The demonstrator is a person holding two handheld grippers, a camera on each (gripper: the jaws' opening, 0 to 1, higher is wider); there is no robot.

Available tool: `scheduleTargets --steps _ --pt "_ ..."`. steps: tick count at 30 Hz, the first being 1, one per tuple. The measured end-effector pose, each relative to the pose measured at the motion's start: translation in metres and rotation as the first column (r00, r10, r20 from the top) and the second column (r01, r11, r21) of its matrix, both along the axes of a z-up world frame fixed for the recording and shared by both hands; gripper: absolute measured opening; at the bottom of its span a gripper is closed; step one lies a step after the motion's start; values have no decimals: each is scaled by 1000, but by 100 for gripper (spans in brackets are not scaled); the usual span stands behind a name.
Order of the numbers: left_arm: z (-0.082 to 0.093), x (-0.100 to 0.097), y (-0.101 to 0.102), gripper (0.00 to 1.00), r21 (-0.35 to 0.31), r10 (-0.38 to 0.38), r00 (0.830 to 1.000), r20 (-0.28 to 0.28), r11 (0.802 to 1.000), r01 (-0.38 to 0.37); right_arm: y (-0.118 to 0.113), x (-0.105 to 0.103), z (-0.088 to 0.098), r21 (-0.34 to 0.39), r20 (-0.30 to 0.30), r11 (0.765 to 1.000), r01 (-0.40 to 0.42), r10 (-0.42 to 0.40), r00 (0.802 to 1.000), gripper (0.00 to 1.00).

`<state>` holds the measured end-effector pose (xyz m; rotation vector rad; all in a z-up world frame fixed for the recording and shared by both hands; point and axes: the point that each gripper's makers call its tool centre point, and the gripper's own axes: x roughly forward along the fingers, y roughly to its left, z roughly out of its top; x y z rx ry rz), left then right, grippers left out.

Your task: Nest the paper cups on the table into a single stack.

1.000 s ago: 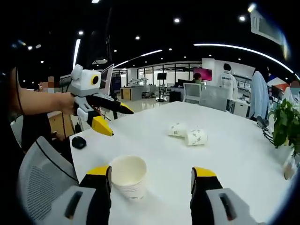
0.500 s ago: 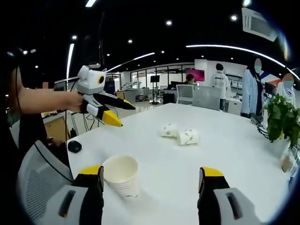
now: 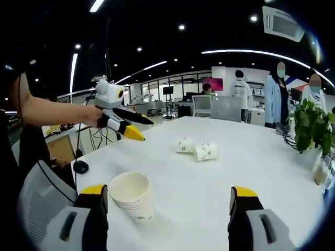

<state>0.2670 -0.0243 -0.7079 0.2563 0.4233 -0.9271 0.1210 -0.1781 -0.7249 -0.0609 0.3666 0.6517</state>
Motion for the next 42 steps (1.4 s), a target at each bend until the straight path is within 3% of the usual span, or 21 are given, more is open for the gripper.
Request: scheduleTargets --steps 22,30,36,42 --pt "-23 61 3 75 12 40 999 -14 999 -40 -14 0 -11 25 -26 997 76 -75 997 99" --pt "-41 96 9 73 17 63 997 -35 998 -63 -14 1 -13 45 -33 995 89 -88 996 98" --pt "-60 102 7 73 52 81 995 -63 996 -78 -18 -1 -17 42 -36 993 110 -108 993 97" --pt "-67 109 5 72 67 84 995 -61 995 -80 -21 -6 -20 57 -57 990 128 -124 991 97"
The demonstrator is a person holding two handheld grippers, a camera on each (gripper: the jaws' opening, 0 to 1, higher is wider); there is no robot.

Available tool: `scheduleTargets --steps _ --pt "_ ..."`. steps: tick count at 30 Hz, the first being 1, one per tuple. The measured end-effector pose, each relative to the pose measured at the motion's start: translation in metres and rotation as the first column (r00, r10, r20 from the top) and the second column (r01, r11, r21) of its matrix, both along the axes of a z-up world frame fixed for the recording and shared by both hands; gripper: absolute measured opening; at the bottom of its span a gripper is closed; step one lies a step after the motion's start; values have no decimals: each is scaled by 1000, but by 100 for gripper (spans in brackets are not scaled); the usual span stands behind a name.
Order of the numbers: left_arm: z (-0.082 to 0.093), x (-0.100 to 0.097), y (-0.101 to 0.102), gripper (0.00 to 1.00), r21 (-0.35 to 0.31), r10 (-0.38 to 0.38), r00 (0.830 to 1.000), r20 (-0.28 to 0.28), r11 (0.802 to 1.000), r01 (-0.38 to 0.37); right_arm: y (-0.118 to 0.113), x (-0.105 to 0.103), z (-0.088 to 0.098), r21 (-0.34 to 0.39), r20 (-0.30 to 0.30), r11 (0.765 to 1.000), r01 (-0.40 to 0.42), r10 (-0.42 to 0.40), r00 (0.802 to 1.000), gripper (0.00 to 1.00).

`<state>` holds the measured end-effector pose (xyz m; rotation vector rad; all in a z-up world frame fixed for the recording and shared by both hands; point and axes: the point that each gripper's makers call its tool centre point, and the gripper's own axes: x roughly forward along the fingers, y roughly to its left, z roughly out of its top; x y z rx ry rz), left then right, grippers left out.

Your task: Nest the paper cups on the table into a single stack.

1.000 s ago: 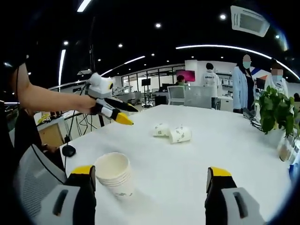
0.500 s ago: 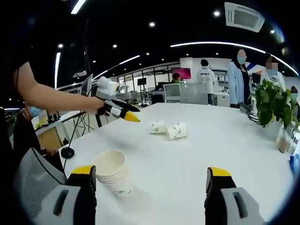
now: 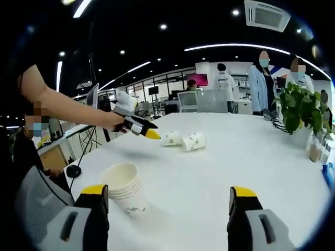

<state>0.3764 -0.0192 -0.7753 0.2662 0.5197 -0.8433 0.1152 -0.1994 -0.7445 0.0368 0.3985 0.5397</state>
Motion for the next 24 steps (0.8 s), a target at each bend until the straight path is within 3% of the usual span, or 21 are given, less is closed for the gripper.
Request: scheduleTargets --steps 9,13,24 --pt "-10 13 0 72 27 -3 999 33 1000 3 0 1 -4 -20 0 1000 4 -4 1000 96" --pt "-15 23 0 70 4 41 999 20 999 -41 -3 1 -7 -32 -4 999 17 -17 1000 95" --pt "-24 41 -6 66 -39 45 999 20 998 -45 -15 3 -12 -17 -29 997 69 -70 997 92"
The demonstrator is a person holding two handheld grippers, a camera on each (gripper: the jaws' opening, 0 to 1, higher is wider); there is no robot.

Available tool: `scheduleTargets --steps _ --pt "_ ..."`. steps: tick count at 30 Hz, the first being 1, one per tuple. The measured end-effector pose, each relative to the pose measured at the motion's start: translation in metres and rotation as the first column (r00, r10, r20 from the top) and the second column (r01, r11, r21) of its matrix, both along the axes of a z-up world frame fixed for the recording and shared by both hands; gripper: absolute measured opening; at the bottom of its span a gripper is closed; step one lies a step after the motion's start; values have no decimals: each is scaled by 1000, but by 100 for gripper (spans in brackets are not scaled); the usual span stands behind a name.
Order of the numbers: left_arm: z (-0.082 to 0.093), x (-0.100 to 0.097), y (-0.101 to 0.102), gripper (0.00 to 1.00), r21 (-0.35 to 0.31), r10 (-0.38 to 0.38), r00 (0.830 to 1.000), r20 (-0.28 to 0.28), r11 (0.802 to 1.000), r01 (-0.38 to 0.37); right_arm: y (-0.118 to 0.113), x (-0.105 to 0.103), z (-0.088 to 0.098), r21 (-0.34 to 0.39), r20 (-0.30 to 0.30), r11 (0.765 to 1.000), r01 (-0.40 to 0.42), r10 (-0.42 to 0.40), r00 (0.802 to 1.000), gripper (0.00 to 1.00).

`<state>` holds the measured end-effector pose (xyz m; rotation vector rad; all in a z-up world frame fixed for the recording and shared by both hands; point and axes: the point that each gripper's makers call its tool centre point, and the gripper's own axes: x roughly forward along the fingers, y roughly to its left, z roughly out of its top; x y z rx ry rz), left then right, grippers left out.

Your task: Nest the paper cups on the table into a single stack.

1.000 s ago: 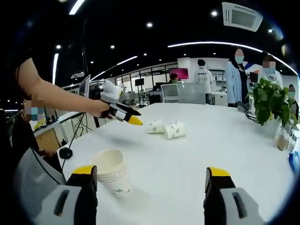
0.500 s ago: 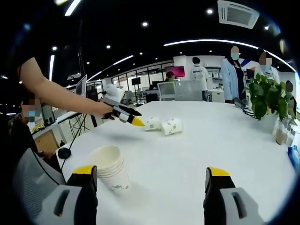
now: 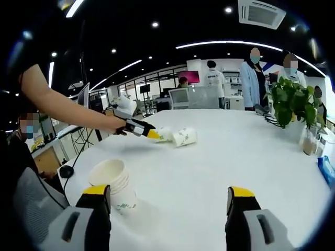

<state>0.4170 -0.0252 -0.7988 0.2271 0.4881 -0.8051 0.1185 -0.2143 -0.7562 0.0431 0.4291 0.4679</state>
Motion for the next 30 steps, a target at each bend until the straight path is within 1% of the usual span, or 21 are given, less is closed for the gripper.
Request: scheduleTargets --steps 2,4,7,9,11,13,16,21,22,27,30 --pt "-1 7 4 65 -24 10 1000 -1 1000 -10 -2 0 -1 0 0 1000 6 -6 1000 92" --pt "0 5 0 63 -46 11 1000 2 999 -11 -2 0 -2 2 -4 1000 10 -10 1000 92" --pt "0 6 0 60 -59 14 1000 0 998 -14 -3 0 -3 1 -8 1000 13 -13 1000 91" --pt "-2 10 2 61 -63 20 1000 -6 998 -21 -4 0 -4 0 -10 1000 15 -15 1000 91" --pt "-3 9 0 60 -63 17 1000 -14 998 -18 -5 0 -5 0 -13 1000 20 -20 1000 91" --pt "-6 7 -3 58 -56 6 1000 -20 998 -7 -6 0 -5 2 -15 1000 24 -24 1000 91" --pt "-13 8 -7 58 -43 -16 999 -33 999 15 -7 0 -6 1 -19 1000 30 -30 999 90" --pt "-17 6 -12 54 -21 -44 999 -29 999 43 -8 -1 -8 -5 -27 999 32 -32 999 89" --pt "-19 8 -10 53 -12 -48 998 -27 999 47 -8 -1 -9 -6 -29 1000 30 -30 999 89" --pt "-26 7 -9 46 25 -60 998 -31 998 61 -8 -1 -9 -10 -32 999 31 -31 999 88" --pt "-27 5 -9 40 42 -69 997 -30 997 70 -8 -1 -9 -10 -32 999 35 -35 999 88"
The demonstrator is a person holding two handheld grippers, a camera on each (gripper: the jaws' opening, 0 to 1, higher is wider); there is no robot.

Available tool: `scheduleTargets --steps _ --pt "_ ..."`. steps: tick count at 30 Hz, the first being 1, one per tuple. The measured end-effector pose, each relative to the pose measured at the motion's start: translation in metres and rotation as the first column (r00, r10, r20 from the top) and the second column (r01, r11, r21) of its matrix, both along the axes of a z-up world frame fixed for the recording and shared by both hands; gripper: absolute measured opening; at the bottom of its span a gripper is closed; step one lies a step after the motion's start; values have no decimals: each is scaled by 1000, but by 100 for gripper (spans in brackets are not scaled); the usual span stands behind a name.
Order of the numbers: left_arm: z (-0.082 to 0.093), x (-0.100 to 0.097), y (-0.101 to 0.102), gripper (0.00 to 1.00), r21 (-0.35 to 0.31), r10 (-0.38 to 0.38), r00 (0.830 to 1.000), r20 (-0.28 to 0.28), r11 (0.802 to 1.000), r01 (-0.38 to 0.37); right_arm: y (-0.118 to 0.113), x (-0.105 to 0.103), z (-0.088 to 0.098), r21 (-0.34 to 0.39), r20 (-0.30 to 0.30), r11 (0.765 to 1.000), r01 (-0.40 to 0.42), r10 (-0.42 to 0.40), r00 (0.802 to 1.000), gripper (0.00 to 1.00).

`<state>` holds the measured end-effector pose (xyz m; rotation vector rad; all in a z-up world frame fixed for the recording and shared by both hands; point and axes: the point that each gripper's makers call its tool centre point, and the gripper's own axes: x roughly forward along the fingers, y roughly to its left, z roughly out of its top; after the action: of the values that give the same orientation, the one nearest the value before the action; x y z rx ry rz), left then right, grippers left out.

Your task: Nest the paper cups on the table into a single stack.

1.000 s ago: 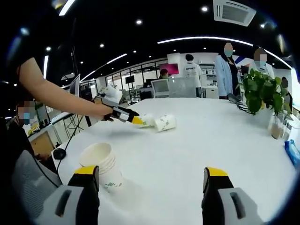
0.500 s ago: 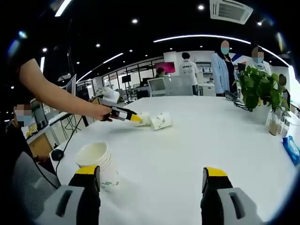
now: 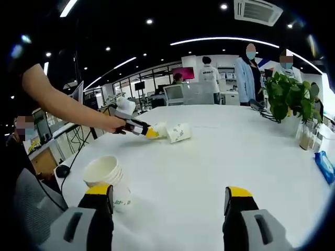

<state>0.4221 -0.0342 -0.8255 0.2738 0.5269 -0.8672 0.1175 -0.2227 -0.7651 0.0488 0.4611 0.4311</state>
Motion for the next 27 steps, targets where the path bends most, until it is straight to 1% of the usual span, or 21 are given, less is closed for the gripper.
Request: scheduleTargets --steps 6,8,10,16,24,26,27 --pt "2 2 3 37 15 -4 1000 17 1000 3 -1 0 0 -1 2 1000 0 0 1000 87" --pt "5 1 3 37 8 -1 1000 20 1000 1 0 0 0 -2 4 1000 0 0 1000 87" --pt "9 -2 3 37 16 -4 999 32 1000 4 0 0 2 -1 8 1000 -1 1 1000 87" --pt "14 -2 5 37 13 -5 999 38 1000 4 2 0 4 -2 19 1000 -7 7 1000 87" --pt "29 -13 11 36 21 -7 999 46 1000 6 5 -1 8 -2 32 1000 -20 20 999 87" --pt "37 -20 13 36 25 -6 999 48 1000 5 6 -1 9 0 37 1000 -24 24 999 87" --pt "37 -20 14 36 34 -3 999 54 999 1 6 -2 9 -1 38 1000 -28 28 999 87"
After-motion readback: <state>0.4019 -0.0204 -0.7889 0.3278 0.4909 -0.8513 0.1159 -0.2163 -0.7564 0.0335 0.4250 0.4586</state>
